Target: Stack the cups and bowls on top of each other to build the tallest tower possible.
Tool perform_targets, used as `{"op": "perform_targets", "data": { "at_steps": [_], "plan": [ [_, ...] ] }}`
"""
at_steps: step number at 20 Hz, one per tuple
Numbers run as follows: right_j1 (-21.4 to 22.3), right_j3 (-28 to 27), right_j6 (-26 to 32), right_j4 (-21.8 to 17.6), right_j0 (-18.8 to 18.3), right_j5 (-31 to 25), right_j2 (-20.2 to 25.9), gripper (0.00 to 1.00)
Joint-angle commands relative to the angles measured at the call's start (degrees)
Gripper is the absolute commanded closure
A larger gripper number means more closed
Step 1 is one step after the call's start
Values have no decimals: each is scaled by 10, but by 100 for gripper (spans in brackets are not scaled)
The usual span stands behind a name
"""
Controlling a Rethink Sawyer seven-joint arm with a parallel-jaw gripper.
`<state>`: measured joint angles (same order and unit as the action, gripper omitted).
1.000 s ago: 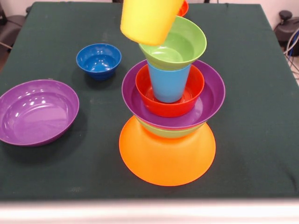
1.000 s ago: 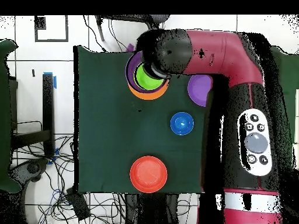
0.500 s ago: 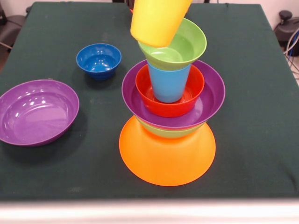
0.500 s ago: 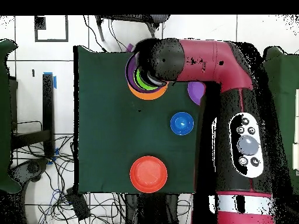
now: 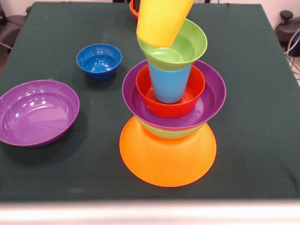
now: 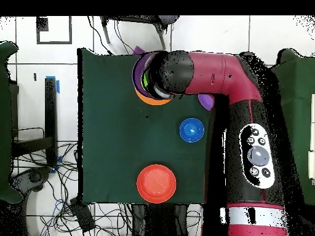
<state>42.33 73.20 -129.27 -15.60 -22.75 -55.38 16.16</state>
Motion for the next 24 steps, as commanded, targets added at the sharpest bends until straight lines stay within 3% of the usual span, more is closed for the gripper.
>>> {"op": "perform_targets", "data": {
  "at_steps": [1,12,24],
  "plan": [
    [-16,92,-36,10,3,55,-6,100],
    [-23,127,-21,22,-3,100,-5,100],
    [-22,142,-23,31,-1,113,-5,100]
  ]
}}
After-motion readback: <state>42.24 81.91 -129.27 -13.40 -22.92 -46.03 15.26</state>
